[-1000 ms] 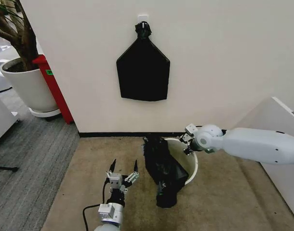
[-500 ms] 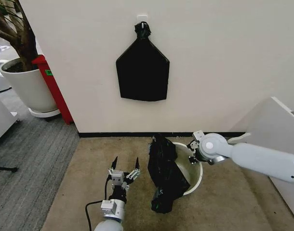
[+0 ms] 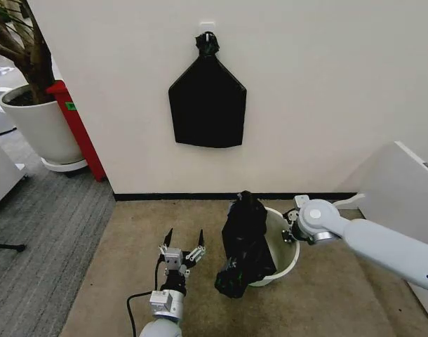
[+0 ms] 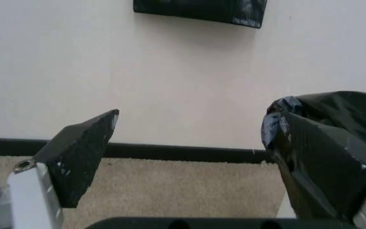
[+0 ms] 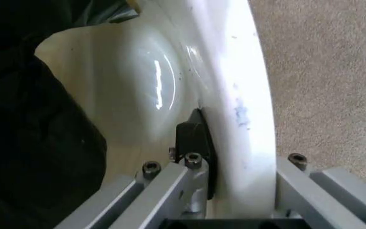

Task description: Place the garbage bag over the trash bin.

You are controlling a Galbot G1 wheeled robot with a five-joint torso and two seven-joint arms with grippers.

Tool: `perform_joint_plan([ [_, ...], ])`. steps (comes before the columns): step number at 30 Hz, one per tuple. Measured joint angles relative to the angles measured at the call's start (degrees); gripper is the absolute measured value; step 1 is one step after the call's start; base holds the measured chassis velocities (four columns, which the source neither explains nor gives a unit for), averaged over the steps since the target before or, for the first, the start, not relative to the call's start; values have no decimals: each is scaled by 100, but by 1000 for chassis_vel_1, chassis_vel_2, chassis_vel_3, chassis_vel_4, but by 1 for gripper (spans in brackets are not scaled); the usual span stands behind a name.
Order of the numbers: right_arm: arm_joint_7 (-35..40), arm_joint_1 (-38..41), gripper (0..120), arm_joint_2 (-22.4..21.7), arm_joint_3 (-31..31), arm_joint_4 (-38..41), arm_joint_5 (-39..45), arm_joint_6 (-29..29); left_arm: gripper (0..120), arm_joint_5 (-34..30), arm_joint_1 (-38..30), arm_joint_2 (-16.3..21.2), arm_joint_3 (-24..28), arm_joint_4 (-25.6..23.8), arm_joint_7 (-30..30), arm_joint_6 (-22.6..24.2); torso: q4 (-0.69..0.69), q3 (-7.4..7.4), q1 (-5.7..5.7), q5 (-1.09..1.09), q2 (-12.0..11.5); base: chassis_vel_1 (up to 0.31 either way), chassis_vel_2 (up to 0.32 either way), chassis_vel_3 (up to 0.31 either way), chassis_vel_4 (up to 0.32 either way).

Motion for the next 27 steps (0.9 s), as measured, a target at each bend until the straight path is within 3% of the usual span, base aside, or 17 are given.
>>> perform_joint_plan([
  [8,123,-140,0,258,229,-254,-69,0,100,24,-2,-28,2,14,4,0,-3,-1,0,-3,0,0,0,0,0],
  [11,142,83,12,361,162,-435,-82,1,100,29,-1,4,-20,14,5,2,0,2,0,5,-1,0,0,0,0],
  [14,150,252,20,393,111,-510,-58,1,100,34,7,1,-20,15,5,2,1,1,0,-4,-1,0,0,0,0],
  [24,264,517,58,476,29,-428,-66,3,100,30,-55,2,10,47,8,16,-1,0,0,-2,-1,0,0,0,0],
  [27,193,440,72,443,264,-307,-243,3,100,-283,-179,110,24,47,8,44,-1,0,0,-2,-1,0,0,0,0],
])
